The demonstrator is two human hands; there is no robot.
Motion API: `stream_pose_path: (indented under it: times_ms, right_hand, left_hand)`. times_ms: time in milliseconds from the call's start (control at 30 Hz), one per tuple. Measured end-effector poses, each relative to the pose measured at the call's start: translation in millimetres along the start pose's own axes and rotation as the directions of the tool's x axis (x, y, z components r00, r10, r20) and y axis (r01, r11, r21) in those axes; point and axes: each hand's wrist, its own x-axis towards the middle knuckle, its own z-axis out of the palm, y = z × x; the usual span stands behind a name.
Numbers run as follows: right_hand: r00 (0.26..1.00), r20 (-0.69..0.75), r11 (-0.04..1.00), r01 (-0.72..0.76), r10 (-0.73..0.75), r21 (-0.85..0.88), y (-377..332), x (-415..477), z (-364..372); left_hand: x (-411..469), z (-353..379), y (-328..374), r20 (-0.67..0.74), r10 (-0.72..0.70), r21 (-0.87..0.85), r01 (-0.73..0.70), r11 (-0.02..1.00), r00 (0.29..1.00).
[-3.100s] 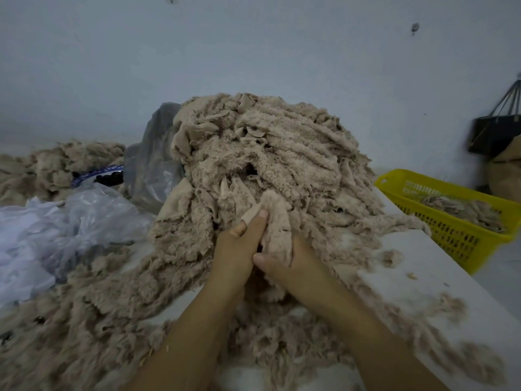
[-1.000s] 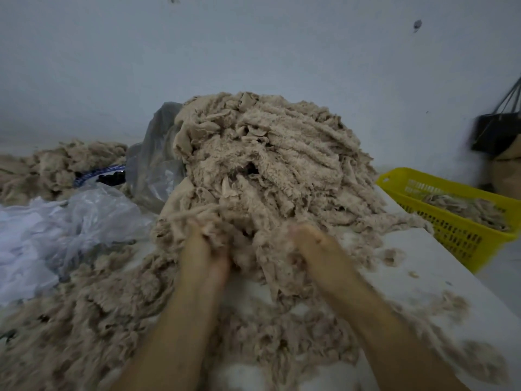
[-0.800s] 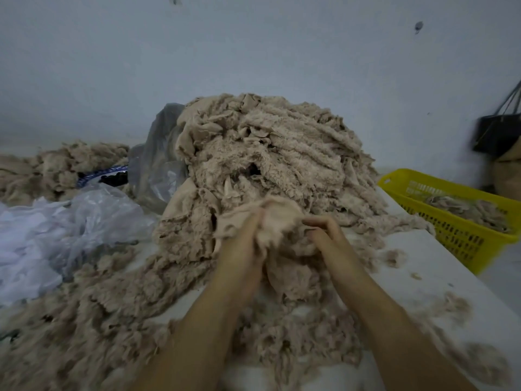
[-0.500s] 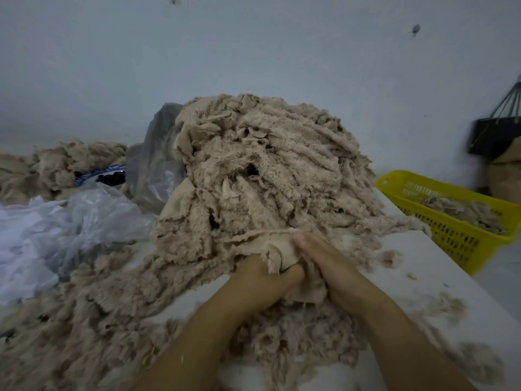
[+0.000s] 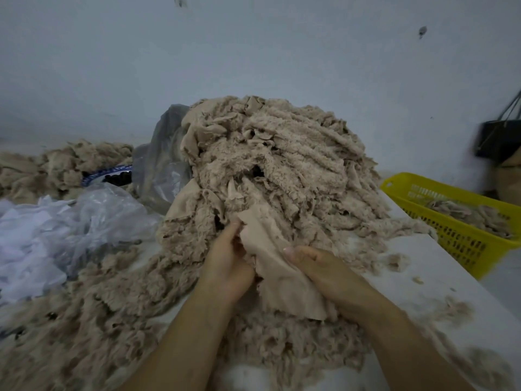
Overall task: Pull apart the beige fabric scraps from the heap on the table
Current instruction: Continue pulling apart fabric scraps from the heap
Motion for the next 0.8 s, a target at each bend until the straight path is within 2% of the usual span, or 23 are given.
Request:
stream_pose_path:
  times_ms: [67, 133, 200, 300, 367, 433, 533, 600, 667, 733, 800]
  right_hand:
    - [0.998, 0.049, 0.997, -0.052, 0.049, 0.064, 0.0, -0.3, -4.4]
    - [0.995, 0.075, 0.982, -0.084, 0.072, 0.168, 2.0, 0.6, -9.8]
    - [0.991, 0.100, 0.962, -0.106, 0.083, 0.252, 2.4, -0.4, -13.0]
    - [0.990, 0.086, 0.935, -0.131, 0.108, 0.330, 3.3, -1.0, -15.9]
    - [0.992, 0.018, 0.918, -0.126, 0.129, 0.377, 2.8, -0.1, -14.7]
    - [0.976, -0.105, 0.880, -0.123, 0.191, 0.458, 1.4, 2.9, -13.6]
    - [0.926, -0.268, 0.821, -0.072, 0.266, 0.567, 2.2, 9.7, -18.2]
    - [0.907, -0.305, 0.804, -0.056, 0.289, 0.592, 3.0, 11.5, -18.8]
    - [0.912, -0.279, 0.776, -0.065, 0.301, 0.627, 2.6, 11.2, -18.3]
    - [0.944, -0.182, 0.742, -0.089, 0.276, 0.664, -0.5, 9.1, -18.4]
    - [0.972, -0.070, 0.699, -0.109, 0.223, 0.707, -3.4, 6.4, -18.3]
  left_hand:
    - [-0.2, -5.8, 8.5, 0.050, 0.009, -0.121, -0.002, 0.993, 0.999]
    - [0.6, -8.2, 13.4, 0.049, 0.025, -0.148, -0.017, 0.989, 0.998]
    - [3.6, -8.5, 12.8, 0.028, 0.020, -0.112, -0.017, 0.994, 0.999]
    - [1.6, -2.8, 10.2, -0.021, 0.000, 0.032, 0.001, 0.999, 1.000]
    - [0.6, 0.0, 7.3, -0.004, 0.018, 0.063, -0.017, 0.998, 1.000]
    - [2.5, 1.2, 4.3, 0.021, 0.114, 0.058, -0.115, 0.992, 0.993]
    - [2.0, 4.4, -1.4, 0.070, 0.272, 0.247, -0.280, 0.928, 0.960]
    - [-0.5, 8.1, -7.0, 0.135, 0.309, 0.353, -0.337, 0.873, 0.941]
    - [-3.6, 11.6, -10.6, 0.151, 0.236, 0.448, -0.279, 0.849, 0.960]
    - [-4.7, 9.8, -13.9, 0.101, 0.069, 0.581, -0.115, 0.806, 0.993]
    - [-4.4, 6.0, -19.3, 0.071, -0.116, 0.676, 0.037, 0.736, 0.991]
